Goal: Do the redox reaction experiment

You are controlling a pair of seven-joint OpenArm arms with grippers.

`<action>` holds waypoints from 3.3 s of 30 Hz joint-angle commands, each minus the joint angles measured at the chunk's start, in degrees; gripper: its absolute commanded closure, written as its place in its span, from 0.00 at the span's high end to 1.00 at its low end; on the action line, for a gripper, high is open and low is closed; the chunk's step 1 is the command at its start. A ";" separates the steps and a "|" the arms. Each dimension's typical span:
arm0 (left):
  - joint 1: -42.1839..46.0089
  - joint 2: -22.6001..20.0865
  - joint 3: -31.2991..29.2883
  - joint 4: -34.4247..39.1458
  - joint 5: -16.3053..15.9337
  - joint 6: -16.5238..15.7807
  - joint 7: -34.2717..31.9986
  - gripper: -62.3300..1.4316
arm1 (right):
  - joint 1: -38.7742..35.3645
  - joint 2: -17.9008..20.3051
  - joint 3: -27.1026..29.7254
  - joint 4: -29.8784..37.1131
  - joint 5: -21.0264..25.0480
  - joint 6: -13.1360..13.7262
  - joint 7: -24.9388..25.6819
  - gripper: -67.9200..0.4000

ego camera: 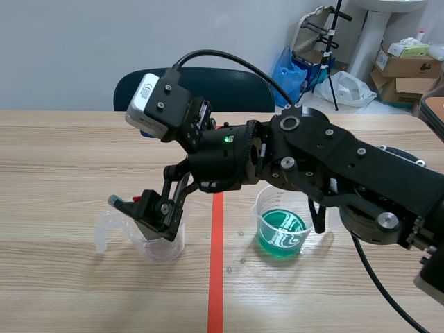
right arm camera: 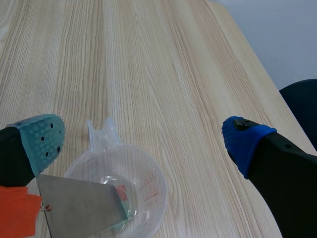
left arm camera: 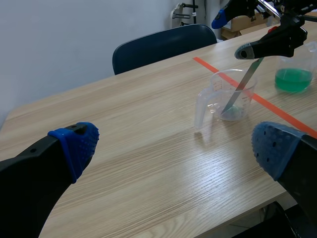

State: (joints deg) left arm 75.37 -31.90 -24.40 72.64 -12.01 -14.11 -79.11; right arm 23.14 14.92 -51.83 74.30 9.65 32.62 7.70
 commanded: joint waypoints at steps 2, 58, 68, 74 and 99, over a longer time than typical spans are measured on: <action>0.07 -0.02 -0.11 0.66 -0.44 -0.15 -0.81 1.00 | 1.31 -0.17 0.35 1.01 0.79 -0.22 1.05 1.00; -1.16 7.02 -0.11 3.21 2.05 -0.17 -0.72 1.00 | -34.84 22.56 26.16 39.34 7.74 -14.03 5.81 1.00; -3.26 17.59 -0.72 15.78 14.25 -0.13 6.43 1.00 | -53.68 22.84 45.75 42.62 7.78 -15.54 7.93 1.00; -8.50 23.50 -1.99 18.58 20.81 -0.15 12.00 1.00 | -59.87 22.84 51.84 45.38 9.29 -16.17 7.91 1.00; -19.21 16.46 -1.95 29.00 12.35 -4.63 31.04 1.00 | -64.08 22.84 54.95 47.52 18.49 -15.06 2.54 1.00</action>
State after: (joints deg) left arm 55.42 -15.64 -26.02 101.45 0.82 -18.79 -47.75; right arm -41.60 37.76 2.57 120.99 27.53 17.76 9.93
